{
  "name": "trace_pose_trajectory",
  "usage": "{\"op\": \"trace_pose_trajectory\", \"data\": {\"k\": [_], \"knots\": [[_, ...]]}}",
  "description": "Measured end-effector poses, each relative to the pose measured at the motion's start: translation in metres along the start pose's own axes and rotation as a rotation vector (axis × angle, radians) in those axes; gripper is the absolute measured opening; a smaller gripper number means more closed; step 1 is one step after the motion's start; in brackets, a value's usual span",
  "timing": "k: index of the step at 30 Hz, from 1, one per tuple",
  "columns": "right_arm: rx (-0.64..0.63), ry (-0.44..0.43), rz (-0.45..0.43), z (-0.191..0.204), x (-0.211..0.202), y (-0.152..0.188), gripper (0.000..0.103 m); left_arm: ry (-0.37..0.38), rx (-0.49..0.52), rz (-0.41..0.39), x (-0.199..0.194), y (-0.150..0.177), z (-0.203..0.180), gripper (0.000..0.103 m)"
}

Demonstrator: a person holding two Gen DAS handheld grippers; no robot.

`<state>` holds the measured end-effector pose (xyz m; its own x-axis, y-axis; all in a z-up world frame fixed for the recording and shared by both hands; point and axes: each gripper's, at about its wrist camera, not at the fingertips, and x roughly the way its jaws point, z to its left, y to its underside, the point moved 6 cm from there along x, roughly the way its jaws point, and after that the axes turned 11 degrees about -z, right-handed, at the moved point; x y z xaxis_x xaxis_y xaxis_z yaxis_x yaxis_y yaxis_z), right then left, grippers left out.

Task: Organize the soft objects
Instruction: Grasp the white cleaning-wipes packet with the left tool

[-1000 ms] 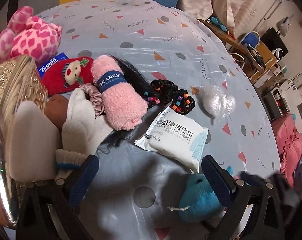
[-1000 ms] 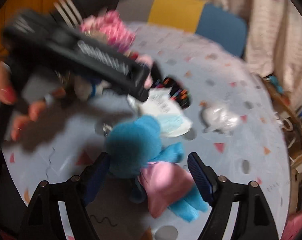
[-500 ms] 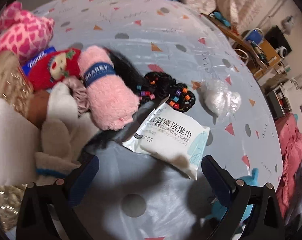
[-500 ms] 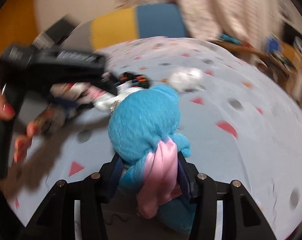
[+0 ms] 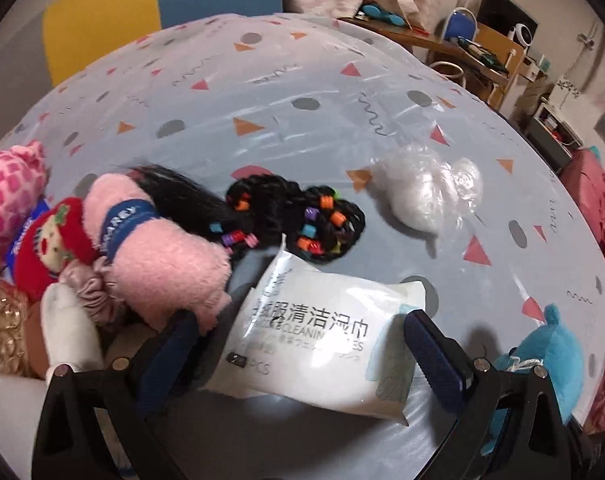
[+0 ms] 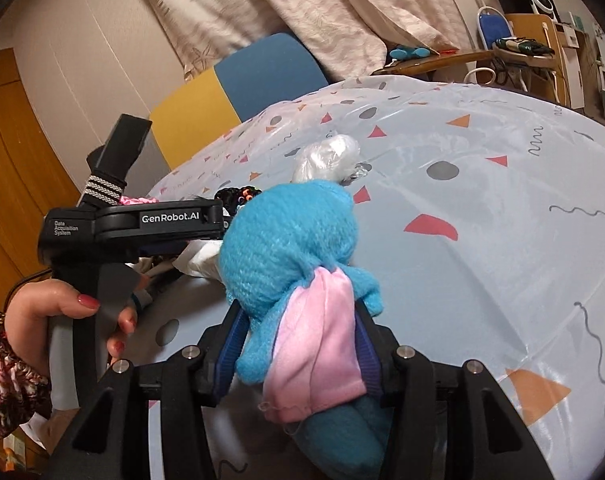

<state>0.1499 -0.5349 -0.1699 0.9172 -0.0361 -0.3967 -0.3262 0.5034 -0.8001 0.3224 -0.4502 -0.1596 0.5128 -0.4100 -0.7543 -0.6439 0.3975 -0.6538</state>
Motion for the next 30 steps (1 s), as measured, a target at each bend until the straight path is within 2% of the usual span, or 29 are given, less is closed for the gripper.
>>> {"op": "trace_pose_trajectory", "data": {"k": [3,4,5,8,13,17,23,27,30], "knots": [[-0.009,0.006,-0.005,0.001,-0.002,0.001,0.052,0.049,-0.022,0.022,0.003,0.002,-0.003,0.103],[-0.009,0.005,-0.006,0.002,-0.002,0.001,0.052,0.092,-0.032,0.052,0.004,0.01,-0.005,0.103],[-0.007,0.004,-0.007,0.002,-0.002,0.001,0.052,0.092,-0.013,0.079,0.006,0.016,-0.008,0.103],[-0.006,0.006,-0.01,0.001,-0.001,0.001,0.052,0.025,0.133,0.056,0.007,0.02,-0.014,0.103],[-0.01,0.009,-0.013,0.001,-0.003,0.002,0.052,-0.004,0.047,0.031,0.009,0.016,-0.002,0.097],[-0.01,0.007,-0.018,0.001,-0.005,0.003,0.052,0.002,0.068,0.005,0.004,0.018,-0.005,0.084],[-0.016,0.011,-0.02,0.001,-0.003,0.003,0.052,0.003,0.057,-0.021,-0.023,0.04,-0.001,0.08],[-0.02,0.014,-0.019,0.001,-0.003,0.002,0.052,0.04,0.085,-0.034,-0.043,0.059,-0.006,0.079],[-0.024,0.018,-0.018,0.002,-0.003,0.003,0.052,0.035,0.086,-0.029,-0.055,0.071,-0.008,0.079]]}}
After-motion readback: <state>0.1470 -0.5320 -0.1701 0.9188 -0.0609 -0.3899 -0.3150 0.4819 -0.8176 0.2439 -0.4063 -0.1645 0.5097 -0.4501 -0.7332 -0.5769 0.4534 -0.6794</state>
